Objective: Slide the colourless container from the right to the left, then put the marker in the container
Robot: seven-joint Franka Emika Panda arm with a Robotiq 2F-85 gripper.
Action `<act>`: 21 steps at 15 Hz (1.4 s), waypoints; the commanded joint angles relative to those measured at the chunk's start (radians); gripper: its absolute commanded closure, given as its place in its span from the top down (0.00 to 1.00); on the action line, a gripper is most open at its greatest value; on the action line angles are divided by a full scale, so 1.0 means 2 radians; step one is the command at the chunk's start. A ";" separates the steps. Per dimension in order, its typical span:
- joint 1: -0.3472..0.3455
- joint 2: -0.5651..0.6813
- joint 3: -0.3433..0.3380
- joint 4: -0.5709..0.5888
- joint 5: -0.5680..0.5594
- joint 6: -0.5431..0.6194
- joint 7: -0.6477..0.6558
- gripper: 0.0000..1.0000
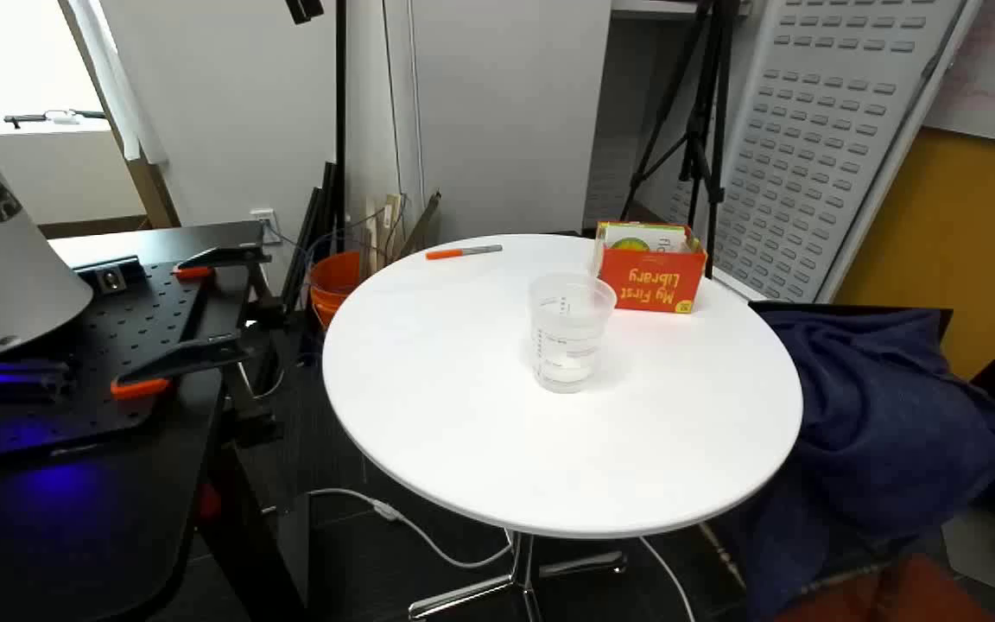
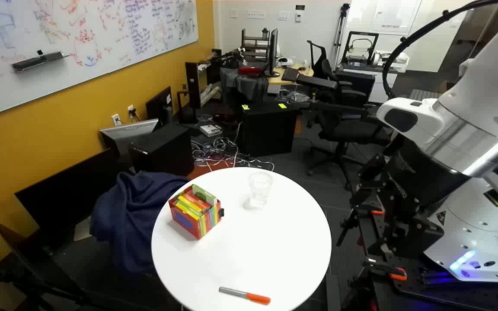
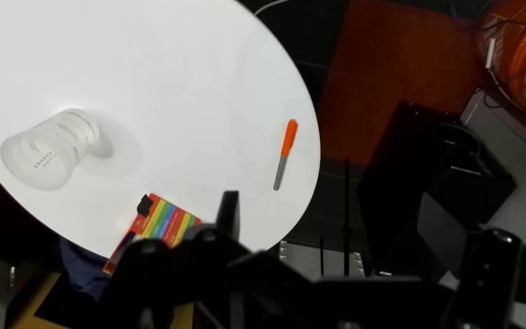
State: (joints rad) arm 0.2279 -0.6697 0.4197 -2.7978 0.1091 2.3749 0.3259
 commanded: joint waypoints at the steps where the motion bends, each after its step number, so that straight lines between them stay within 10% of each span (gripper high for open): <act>1: 0.008 0.002 -0.009 0.000 -0.009 -0.001 0.006 1.00; 21: -0.056 -0.035 -0.082 0.011 -0.108 0.006 -0.043 1.00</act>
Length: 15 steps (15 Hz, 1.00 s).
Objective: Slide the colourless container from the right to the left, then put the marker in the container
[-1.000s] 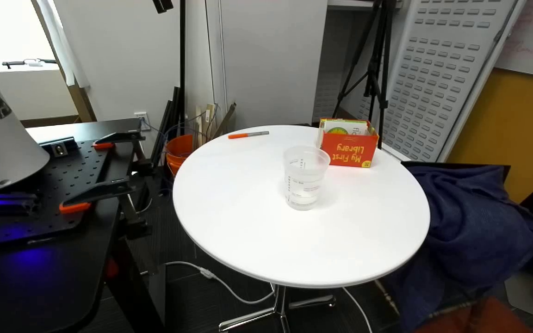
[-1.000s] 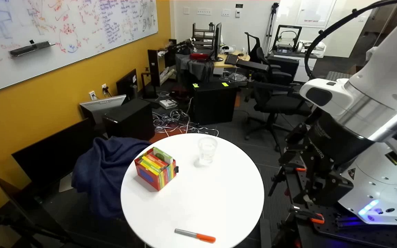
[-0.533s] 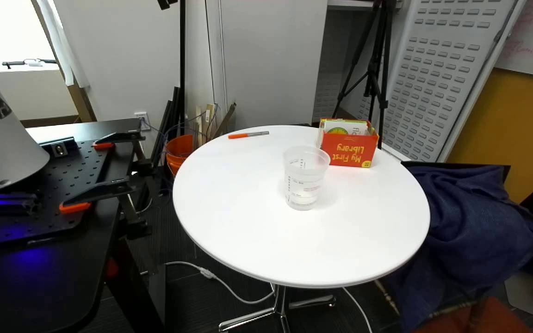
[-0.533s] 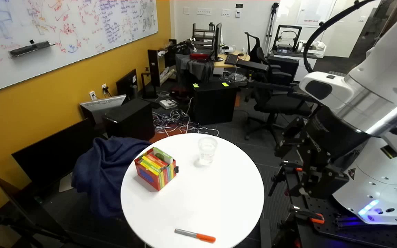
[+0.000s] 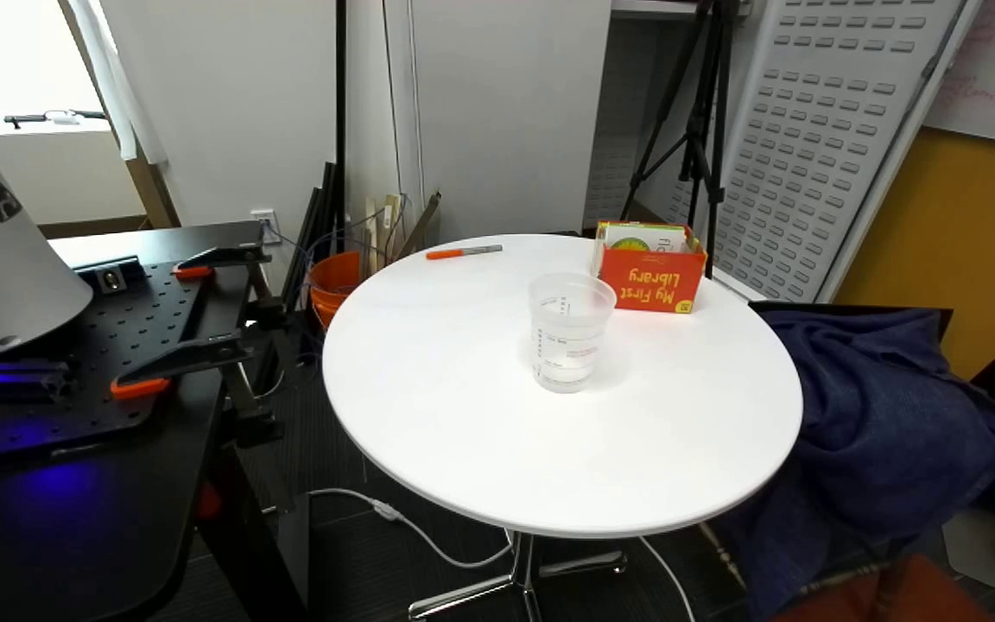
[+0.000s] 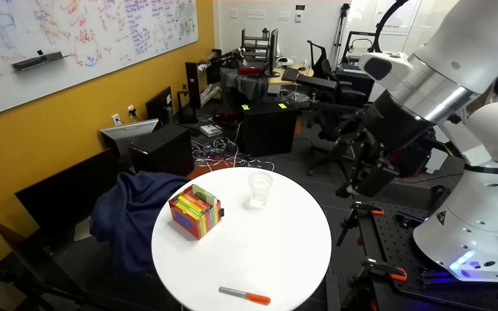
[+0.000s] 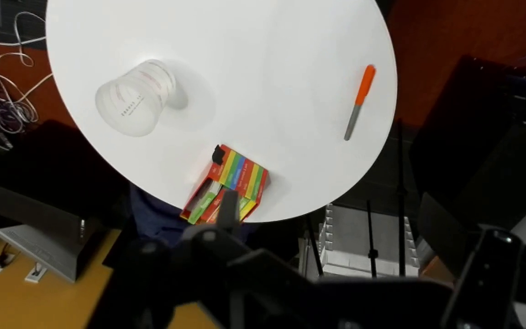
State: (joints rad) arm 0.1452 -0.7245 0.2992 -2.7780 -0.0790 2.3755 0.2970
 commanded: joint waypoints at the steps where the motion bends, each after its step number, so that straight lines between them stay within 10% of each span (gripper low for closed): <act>1: -0.019 -0.008 -0.032 0.001 -0.015 0.008 -0.039 1.00; 15: -0.090 0.001 -0.189 0.001 -0.011 -0.024 -0.188 1.00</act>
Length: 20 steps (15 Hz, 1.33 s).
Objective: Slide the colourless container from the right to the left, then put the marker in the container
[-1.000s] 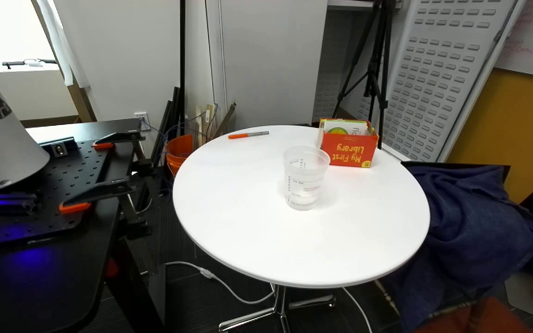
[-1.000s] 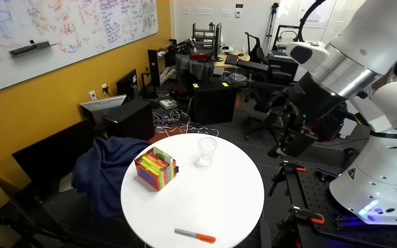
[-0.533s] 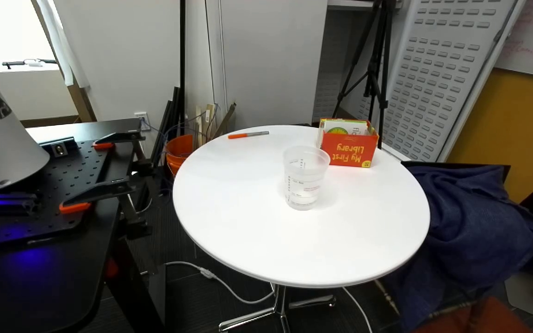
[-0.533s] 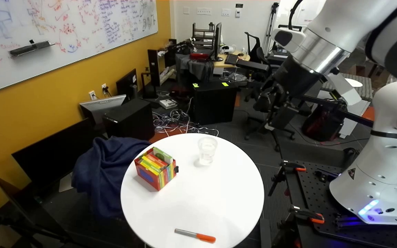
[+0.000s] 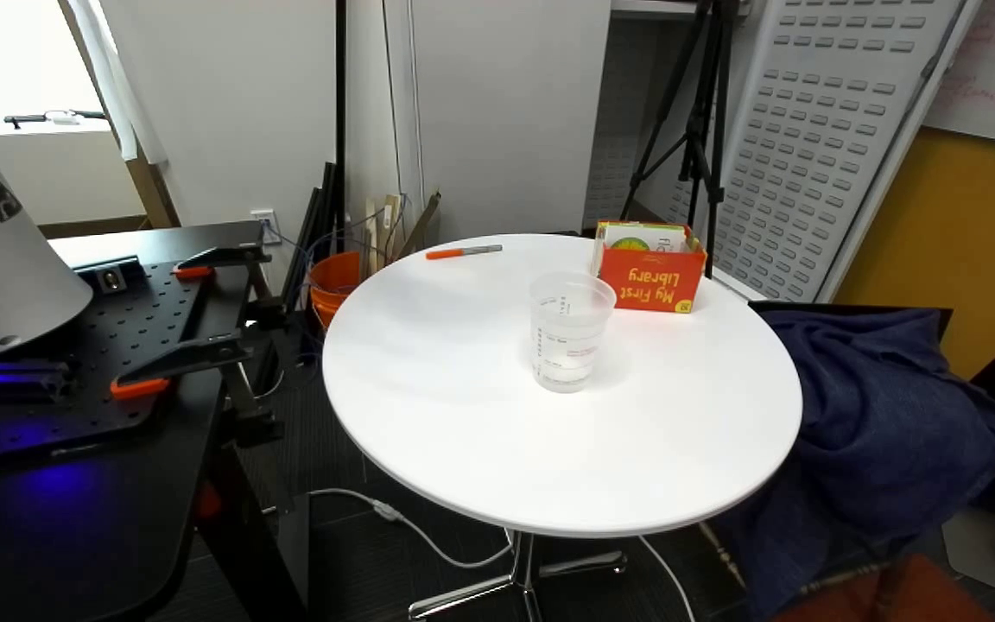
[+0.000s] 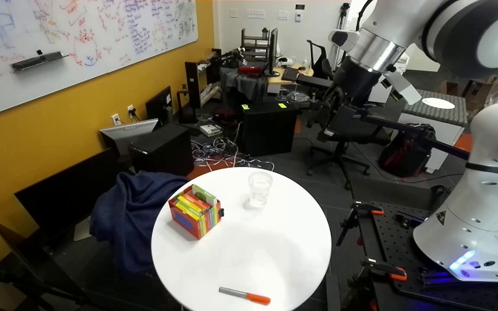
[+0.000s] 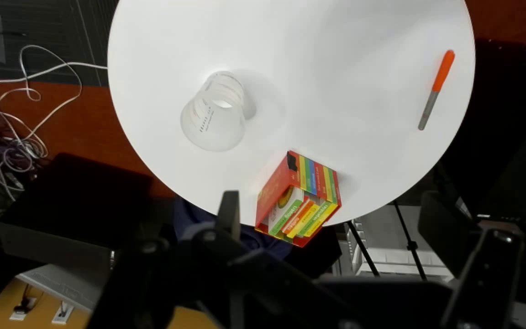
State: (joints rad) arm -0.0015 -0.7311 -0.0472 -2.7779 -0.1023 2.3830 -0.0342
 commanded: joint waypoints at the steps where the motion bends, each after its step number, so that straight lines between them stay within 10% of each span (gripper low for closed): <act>1: -0.025 0.005 -0.019 0.000 -0.004 -0.038 -0.025 1.00; 20: -0.099 0.133 -0.063 0.083 -0.030 -0.002 -0.021 1.00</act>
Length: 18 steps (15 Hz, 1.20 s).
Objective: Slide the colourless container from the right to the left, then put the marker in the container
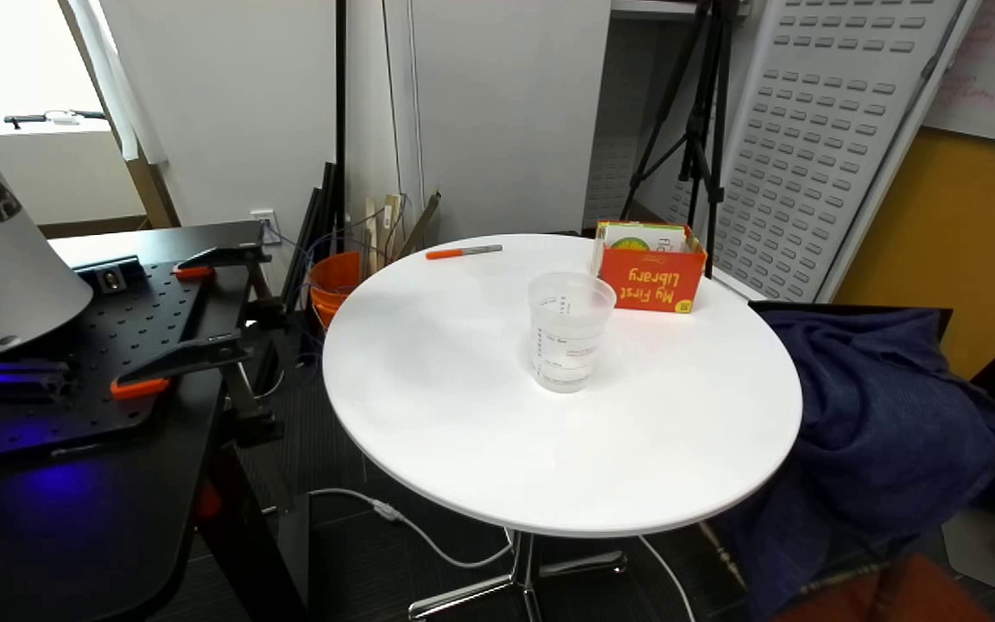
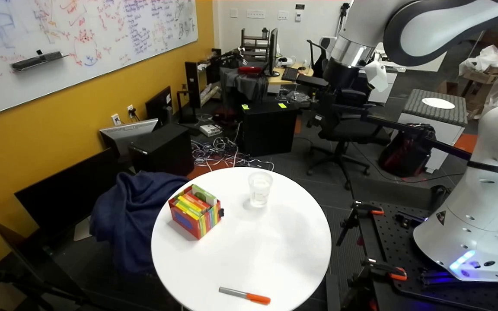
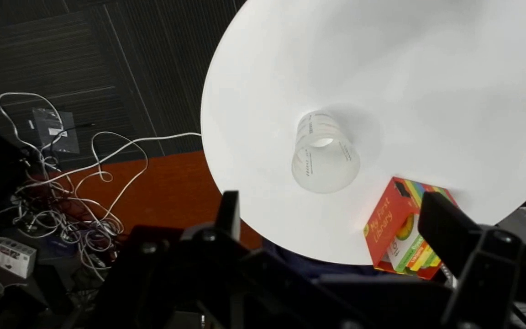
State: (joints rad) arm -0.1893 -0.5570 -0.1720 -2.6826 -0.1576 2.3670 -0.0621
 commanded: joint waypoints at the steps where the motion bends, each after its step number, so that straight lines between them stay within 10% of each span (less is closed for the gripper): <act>1: -0.005 0.055 -0.001 0.044 -0.002 0.002 -0.008 1.00; 18: 0.073 0.152 -0.031 0.039 0.133 0.088 -0.223 1.00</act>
State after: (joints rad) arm -0.0792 -0.2739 -0.2059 -2.5851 0.0443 2.4813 -0.4120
